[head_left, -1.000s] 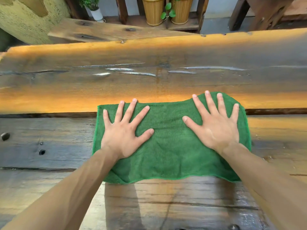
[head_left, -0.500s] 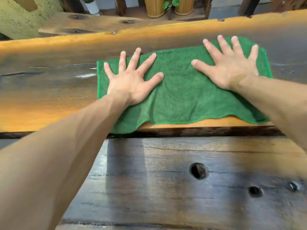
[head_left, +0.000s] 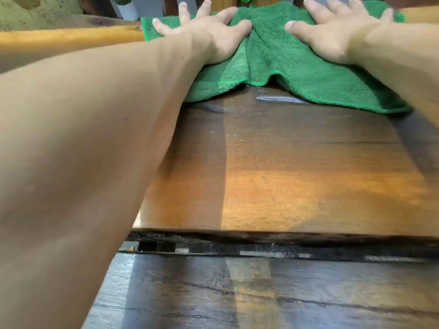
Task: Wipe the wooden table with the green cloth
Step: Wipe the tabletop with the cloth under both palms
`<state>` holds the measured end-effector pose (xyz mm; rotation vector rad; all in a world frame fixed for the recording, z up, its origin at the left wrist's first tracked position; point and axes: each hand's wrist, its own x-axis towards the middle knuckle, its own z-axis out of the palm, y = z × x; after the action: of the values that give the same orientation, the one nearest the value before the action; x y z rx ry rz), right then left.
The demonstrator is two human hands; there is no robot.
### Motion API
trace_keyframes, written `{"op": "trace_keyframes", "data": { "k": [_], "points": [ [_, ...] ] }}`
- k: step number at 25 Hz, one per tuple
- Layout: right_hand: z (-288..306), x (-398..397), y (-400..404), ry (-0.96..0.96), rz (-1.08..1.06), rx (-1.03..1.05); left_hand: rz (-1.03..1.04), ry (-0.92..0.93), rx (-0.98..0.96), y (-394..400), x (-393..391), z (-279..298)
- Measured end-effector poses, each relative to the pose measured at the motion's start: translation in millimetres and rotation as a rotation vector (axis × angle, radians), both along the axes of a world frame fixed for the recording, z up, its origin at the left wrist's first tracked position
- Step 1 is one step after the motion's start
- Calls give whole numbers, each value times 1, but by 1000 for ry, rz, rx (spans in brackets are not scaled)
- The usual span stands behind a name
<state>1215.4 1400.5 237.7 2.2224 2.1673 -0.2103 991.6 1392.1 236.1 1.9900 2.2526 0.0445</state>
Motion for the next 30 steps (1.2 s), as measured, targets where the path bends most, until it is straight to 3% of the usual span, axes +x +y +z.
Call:
{"op": "trace_keyframes", "data": {
  "k": [7,12,19,30],
  "points": [
    [-2,-2,-8,16,-24,-13,-147,58,358,-16,14,0],
    [3,1,-33,12,-27,-36,-255,2,-65,-35,25,6],
    [4,16,-90,10,14,-55,-346,52,-77,-89,36,5],
    [9,34,-252,20,24,-108,-375,59,-99,-259,68,8]
  ]
}}
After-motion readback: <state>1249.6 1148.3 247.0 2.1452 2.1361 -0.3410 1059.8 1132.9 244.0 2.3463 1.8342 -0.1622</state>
